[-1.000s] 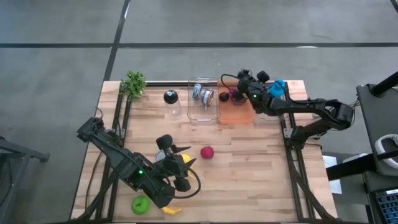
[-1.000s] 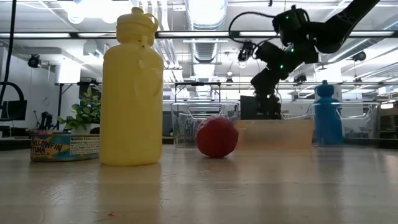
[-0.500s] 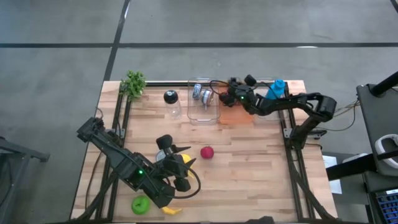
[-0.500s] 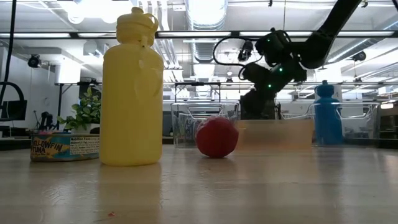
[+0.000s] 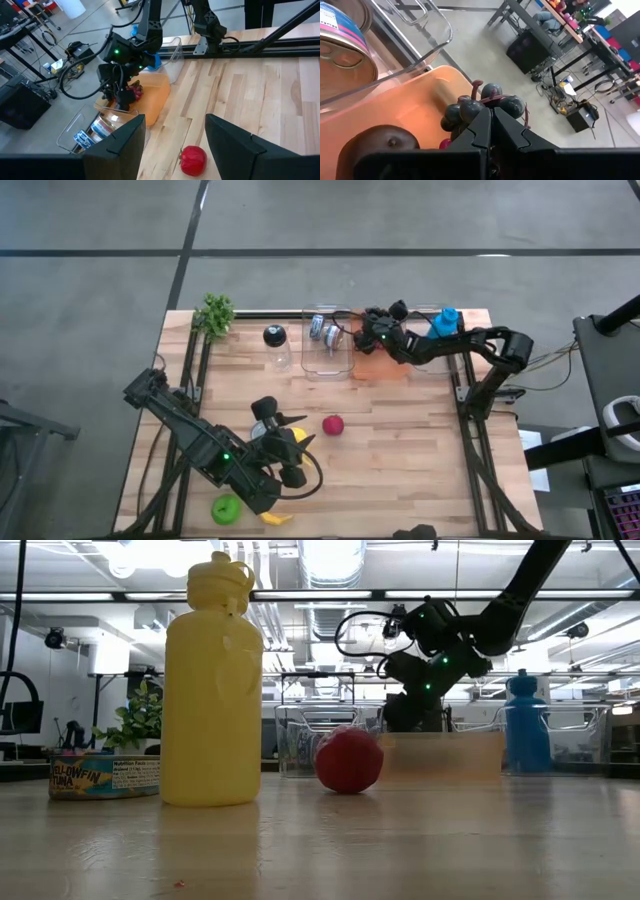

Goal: Pick & Place Food Item
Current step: Put the black grapes into the orange bin, then put the black tumbler into the right transparent bin

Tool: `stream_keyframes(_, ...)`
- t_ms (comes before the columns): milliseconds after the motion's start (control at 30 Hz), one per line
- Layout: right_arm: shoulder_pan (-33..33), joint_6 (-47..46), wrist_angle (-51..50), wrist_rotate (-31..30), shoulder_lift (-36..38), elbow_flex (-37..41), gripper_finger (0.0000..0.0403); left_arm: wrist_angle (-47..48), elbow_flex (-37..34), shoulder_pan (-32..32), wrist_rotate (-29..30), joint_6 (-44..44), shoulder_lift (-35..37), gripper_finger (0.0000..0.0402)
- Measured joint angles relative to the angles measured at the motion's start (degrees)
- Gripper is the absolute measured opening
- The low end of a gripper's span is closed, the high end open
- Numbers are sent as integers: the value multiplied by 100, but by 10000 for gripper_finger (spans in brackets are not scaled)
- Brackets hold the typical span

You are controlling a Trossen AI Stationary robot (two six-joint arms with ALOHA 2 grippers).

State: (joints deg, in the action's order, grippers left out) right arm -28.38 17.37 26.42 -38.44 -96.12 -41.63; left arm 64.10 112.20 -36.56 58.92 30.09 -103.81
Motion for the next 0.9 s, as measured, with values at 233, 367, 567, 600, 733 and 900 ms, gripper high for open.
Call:
stream_keyframes(233,0,-46,-18,-2,7,-28,25,2,0,2,0,0,0,210)
stream_keyframes(367,0,-30,-19,-9,12,-28,57,2,0,2,0,2,0,210)
stream_keyframes(567,0,-50,-12,-108,12,-28,111,2,0,2,0,2,0,210)
stream_keyframes(600,2,-70,-11,-216,12,-28,119,1,0,2,0,4,0,210)
stream_keyframes(733,84,-66,-24,-787,65,-35,146,2,0,2,0,23,0,210)
stream_keyframes(900,326,-78,-396,-635,424,-35,167,1,0,4,-2,47,0,210)
